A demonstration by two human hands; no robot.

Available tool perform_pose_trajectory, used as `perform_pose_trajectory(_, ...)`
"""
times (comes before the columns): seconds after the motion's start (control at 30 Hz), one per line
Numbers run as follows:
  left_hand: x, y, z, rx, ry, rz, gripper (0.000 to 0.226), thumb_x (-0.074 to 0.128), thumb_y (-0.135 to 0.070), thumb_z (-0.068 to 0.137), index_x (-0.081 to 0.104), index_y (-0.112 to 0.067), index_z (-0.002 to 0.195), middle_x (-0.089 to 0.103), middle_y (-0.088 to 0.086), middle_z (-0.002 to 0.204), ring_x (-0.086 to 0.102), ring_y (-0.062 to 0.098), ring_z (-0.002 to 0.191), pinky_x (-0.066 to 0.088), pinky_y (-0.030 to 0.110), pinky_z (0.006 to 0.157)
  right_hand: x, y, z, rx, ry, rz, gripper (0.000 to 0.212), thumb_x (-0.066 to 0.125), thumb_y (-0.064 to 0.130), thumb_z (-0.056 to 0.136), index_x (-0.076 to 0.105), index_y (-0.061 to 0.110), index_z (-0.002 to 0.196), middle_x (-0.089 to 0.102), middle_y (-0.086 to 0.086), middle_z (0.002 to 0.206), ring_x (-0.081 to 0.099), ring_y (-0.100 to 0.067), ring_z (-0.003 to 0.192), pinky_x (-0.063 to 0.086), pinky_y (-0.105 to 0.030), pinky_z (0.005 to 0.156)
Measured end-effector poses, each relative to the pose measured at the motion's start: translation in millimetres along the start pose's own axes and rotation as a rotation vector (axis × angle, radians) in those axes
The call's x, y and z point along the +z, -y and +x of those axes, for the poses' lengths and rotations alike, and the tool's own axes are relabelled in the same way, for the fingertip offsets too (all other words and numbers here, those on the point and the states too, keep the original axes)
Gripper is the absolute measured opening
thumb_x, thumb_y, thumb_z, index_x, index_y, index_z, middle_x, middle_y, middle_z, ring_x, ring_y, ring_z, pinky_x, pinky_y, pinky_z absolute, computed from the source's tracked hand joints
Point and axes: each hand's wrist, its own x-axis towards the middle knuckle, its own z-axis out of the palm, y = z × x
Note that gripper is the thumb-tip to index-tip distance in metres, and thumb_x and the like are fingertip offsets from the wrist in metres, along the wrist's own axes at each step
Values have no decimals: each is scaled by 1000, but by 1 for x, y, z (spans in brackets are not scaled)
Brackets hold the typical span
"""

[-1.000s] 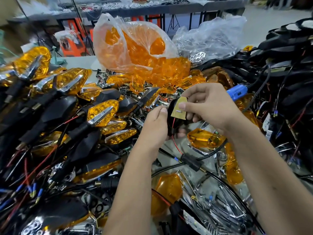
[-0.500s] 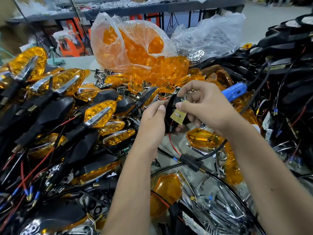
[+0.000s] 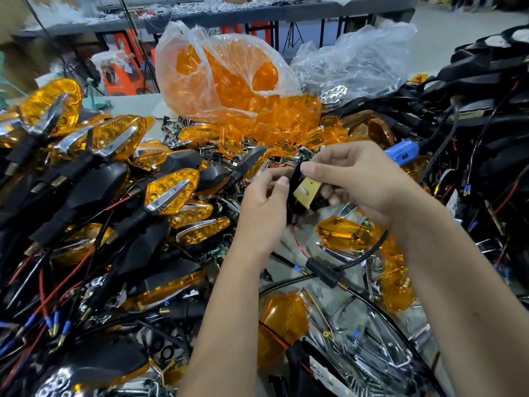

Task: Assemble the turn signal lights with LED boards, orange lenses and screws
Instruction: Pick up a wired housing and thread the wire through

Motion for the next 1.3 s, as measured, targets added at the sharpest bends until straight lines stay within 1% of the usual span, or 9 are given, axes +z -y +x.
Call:
perform_pose_trajectory(0.17, -1, -1, -1, -66, -7, -21, 32, 43, -24, 111, 71, -40, 110, 74, -8, 112, 69, 13, 109, 57, 49, 99, -3, -1, -3, 13, 224, 72, 34, 88, 25, 69, 75, 6, 95, 72, -9, 72, 70, -18, 63, 58, -23, 55)
perform_pose_trajectory(0.37, 0, -1, -1, -217, 85, -255, 33, 42, -19, 109, 72, -16, 120, 74, 19, 115, 75, 37, 94, 59, 45, 78, 9, -9, 2, -189, -140, -240, 36, 88, 37, 78, 67, 8, 72, 66, -7, 55, 56, -17, 37, 42, -23, 36)
perform_pose_trajectory(0.57, -3, -1, -2, -72, 171, -132, 21, 52, -12, 106, 72, -11, 112, 75, 15, 98, 73, 30, 78, 63, 37, 70, 4, -9, 4, -121, -65, -328, 14, 82, 21, 90, 75, 11, 84, 71, -8, 62, 65, -23, 49, 52, -27, 44)
perform_pose_trajectory(0.67, -1, 1, -2, -45, 198, -53, 19, 51, -12, 108, 66, -12, 119, 73, 21, 105, 74, 39, 88, 65, 46, 76, 9, -9, 4, -149, -129, -440, 17, 85, 26, 87, 75, 18, 76, 67, 5, 57, 60, -7, 44, 47, -19, 44)
perform_pose_trajectory(0.83, 2, 6, -1, -79, 195, 22, 21, 37, -18, 112, 56, -9, 112, 68, -5, 72, 70, 31, 70, 55, 41, 58, 17, -7, 3, -165, -221, -528, 18, 87, 30, 83, 76, 20, 73, 67, 6, 59, 60, -4, 45, 48, -19, 46)
perform_pose_trajectory(0.97, 7, 5, -2, -83, 171, 39, 22, 34, -17, 113, 56, -12, 111, 69, 19, 94, 71, 41, 82, 60, 50, 69, 22, -8, 2, -164, -252, -547, 19, 89, 30, 81, 74, 20, 75, 69, 3, 63, 64, -9, 47, 58, -29, 49)
perform_pose_trajectory(1.07, 9, 0, -4, -79, 165, -9, 25, 34, -12, 112, 58, -13, 119, 68, 30, 104, 73, 33, 76, 62, 46, 70, 20, -9, 2, -156, -280, -526, 32, 93, 26, 76, 64, 15, 84, 67, -1, 68, 66, -14, 46, 58, -34, 49)
perform_pose_trajectory(1.17, 8, -1, -5, -96, 177, -31, 26, 35, -9, 111, 58, -12, 121, 71, 23, 102, 75, 31, 80, 64, 51, 77, 15, -11, 1, -85, -283, -373, 47, 94, 19, 75, 52, 10, 94, 65, -9, 80, 65, -21, 42, 55, -35, 42)
perform_pose_trajectory(1.3, 8, -4, -6, -126, 201, -108, 18, 41, -9, 109, 57, -9, 119, 74, 13, 90, 74, 31, 77, 63, 46, 74, 8, -12, 1, -7, -109, -191, 17, 86, 6, 83, 72, 13, 91, 73, -10, 80, 61, -22, 46, 53, -31, 44)
